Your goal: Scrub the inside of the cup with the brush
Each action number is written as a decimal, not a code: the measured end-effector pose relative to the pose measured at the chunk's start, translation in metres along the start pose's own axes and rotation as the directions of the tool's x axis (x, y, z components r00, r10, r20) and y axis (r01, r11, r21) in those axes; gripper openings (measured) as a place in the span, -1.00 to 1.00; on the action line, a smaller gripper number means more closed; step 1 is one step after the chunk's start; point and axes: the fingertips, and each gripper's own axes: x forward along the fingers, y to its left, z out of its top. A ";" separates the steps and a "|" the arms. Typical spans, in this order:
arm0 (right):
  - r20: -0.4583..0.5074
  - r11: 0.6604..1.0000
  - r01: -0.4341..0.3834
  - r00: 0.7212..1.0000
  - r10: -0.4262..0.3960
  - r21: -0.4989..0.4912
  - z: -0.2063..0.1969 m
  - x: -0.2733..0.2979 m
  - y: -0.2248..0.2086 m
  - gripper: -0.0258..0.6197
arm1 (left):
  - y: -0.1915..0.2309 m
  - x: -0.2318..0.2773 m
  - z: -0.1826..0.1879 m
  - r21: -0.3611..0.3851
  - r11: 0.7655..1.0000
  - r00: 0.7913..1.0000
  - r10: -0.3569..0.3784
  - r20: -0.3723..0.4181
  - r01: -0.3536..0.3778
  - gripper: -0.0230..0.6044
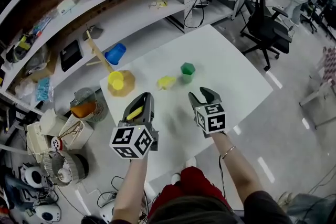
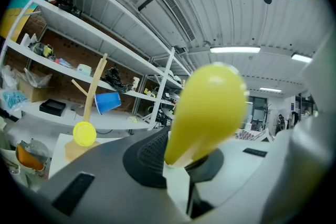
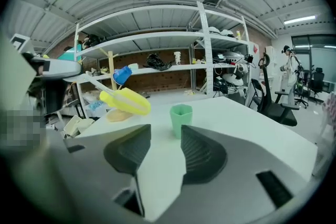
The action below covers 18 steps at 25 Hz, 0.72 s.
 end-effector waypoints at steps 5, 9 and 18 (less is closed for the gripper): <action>0.059 1.000 0.023 0.998 -0.022 -0.009 0.002 -0.039 0.019 -0.71 | -0.011 -0.031 0.001 0.003 1.000 1.000 -0.026 0.018 0.025 -0.80; 0.080 0.999 0.034 0.996 -0.032 -0.029 0.003 -0.064 0.037 -0.79 | -0.017 -0.054 0.006 0.015 0.999 0.998 -0.048 0.035 0.048 -0.80; 0.128 0.995 0.075 0.990 -0.066 -0.061 0.006 -0.118 0.075 -0.84 | -0.025 -0.101 0.016 0.019 0.996 0.994 -0.087 0.060 0.086 -0.80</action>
